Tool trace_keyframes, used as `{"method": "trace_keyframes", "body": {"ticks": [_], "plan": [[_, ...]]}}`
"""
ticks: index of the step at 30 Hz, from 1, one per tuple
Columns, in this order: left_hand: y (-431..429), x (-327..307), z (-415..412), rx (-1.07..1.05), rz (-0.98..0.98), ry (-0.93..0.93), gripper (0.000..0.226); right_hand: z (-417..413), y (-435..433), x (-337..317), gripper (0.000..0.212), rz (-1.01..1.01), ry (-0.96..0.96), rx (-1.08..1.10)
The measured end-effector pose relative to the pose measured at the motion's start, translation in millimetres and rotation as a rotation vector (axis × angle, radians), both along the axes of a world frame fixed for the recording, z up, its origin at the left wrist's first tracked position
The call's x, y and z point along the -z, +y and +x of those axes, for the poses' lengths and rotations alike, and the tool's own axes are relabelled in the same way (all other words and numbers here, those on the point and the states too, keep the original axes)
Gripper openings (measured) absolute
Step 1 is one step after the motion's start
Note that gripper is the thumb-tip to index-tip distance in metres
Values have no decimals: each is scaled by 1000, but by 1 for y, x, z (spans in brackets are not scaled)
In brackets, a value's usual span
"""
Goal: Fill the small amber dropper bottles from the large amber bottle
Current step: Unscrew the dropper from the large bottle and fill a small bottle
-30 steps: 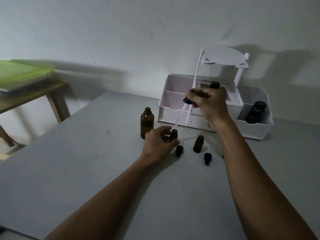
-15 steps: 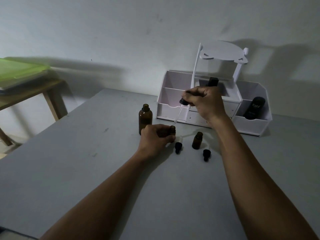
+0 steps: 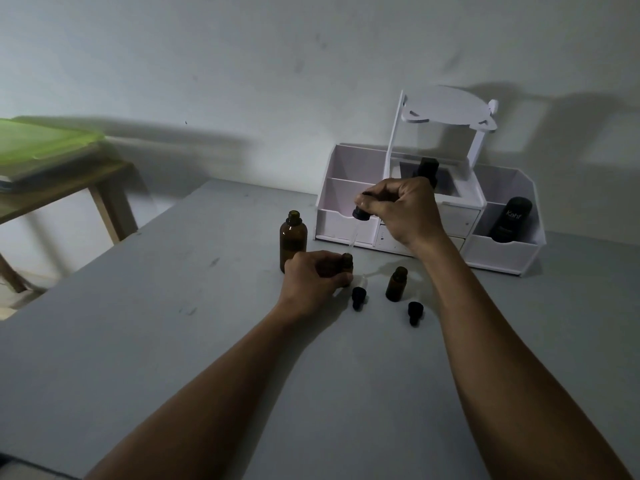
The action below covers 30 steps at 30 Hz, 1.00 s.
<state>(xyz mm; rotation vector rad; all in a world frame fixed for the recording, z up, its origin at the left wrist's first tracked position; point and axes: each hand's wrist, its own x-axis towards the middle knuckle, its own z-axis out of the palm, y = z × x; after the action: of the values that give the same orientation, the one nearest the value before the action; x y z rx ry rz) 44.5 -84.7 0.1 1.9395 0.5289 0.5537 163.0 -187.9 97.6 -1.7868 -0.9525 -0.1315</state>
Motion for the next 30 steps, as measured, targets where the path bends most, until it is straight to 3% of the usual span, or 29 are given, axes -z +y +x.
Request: {"method": "trace_keyframes", "body": {"ticks": [4, 7, 9, 13, 16, 18, 22, 25, 30], "plan": [[1, 1, 0, 15, 37, -12, 48, 1, -1, -2, 7, 12, 31, 4], [6, 2, -2, -14, 171, -22, 51, -3, -3, -9, 5, 66, 51, -17], [11, -1, -7, -86, 267, -88, 43, -7, -4, -17, 3, 140, 65, -23], [21, -21, -27, -272, 394, -400, 13, -16, 3, -33, 9, 302, 93, -25], [41, -29, -37, -464, 289, -522, 9, -23, 17, -39, 11, 388, 132, -43], [58, -24, -39, -504, 199, -459, 19, -28, 26, -39, 11, 417, 171, -60], [83, -8, -40, -226, -45, -290, 53, -32, 38, -33, 9, 425, 206, -69], [87, 0, -37, -72, -103, -234, 74, -30, 43, -30, 7, 396, 204, -67], [86, 2, -35, 4, -106, -231, 61, -27, 50, -30, 6, 345, 166, -89]]}}
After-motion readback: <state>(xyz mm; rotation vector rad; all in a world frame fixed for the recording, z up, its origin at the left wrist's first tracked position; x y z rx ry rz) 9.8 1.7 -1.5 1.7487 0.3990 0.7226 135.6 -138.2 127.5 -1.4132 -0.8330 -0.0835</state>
